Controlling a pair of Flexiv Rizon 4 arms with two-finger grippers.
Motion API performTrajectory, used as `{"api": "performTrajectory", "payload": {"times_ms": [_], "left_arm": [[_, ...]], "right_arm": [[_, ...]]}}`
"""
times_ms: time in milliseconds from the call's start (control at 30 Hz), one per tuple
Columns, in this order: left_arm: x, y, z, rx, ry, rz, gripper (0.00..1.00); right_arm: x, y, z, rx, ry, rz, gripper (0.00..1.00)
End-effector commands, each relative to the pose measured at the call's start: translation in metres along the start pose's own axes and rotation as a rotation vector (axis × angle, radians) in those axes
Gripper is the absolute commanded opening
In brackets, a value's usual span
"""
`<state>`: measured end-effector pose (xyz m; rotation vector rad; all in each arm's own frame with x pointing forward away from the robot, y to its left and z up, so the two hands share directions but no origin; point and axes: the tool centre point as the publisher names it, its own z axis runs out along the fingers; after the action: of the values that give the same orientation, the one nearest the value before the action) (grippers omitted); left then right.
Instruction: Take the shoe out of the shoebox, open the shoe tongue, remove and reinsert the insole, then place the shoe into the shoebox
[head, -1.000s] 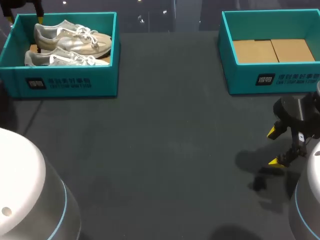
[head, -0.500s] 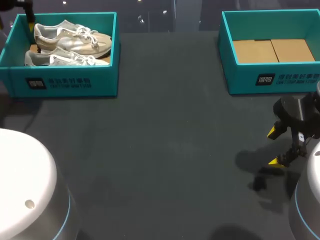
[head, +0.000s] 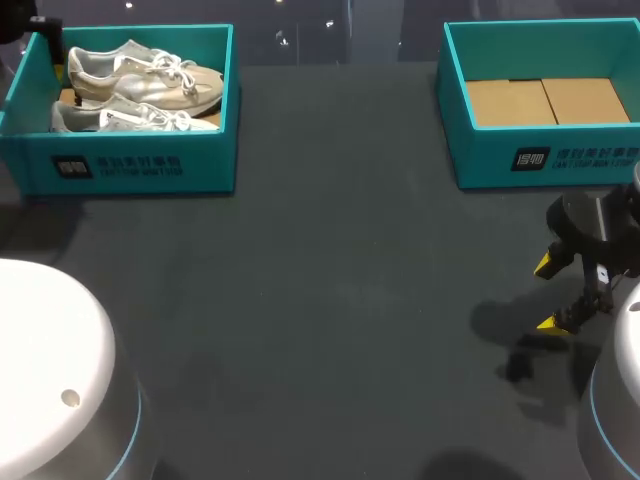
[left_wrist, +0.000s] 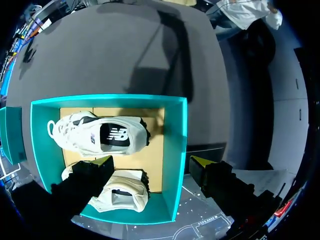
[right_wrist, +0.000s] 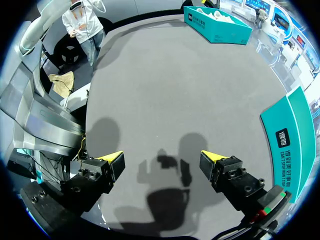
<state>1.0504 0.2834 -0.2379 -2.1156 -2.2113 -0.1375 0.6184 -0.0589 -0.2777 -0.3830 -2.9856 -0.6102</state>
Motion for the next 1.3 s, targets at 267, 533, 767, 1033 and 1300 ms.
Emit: {"api": "performTrajectory", "payload": {"times_ms": [267, 533, 767, 1033, 1300], "left_arm": [[-0.013, -0.017, 0.02, -0.03, 0.001, 0.015, 1.0], [-0.014, -0.014, 0.042, -0.029, 0.011, 0.023, 1.0], [-0.016, -0.009, 0.063, -0.013, 0.016, 0.019, 0.93], [-0.017, -0.006, 0.078, -0.003, 0.017, 0.023, 0.87], [-0.019, -0.008, 0.094, 0.0, 0.028, 0.037, 0.85]], "right_arm": [[0.001, 0.0, 0.0, 0.001, -0.002, 0.0, 1.0], [0.001, 0.0, 0.0, 0.001, -0.002, 0.0, 1.0], [0.001, 0.0, 0.0, 0.001, -0.002, 0.0, 1.0], [0.001, 0.0, 0.0, 0.001, -0.002, 0.0, 1.0], [0.001, 0.0, 0.0, 0.001, -0.002, 0.0, 1.0]]}}
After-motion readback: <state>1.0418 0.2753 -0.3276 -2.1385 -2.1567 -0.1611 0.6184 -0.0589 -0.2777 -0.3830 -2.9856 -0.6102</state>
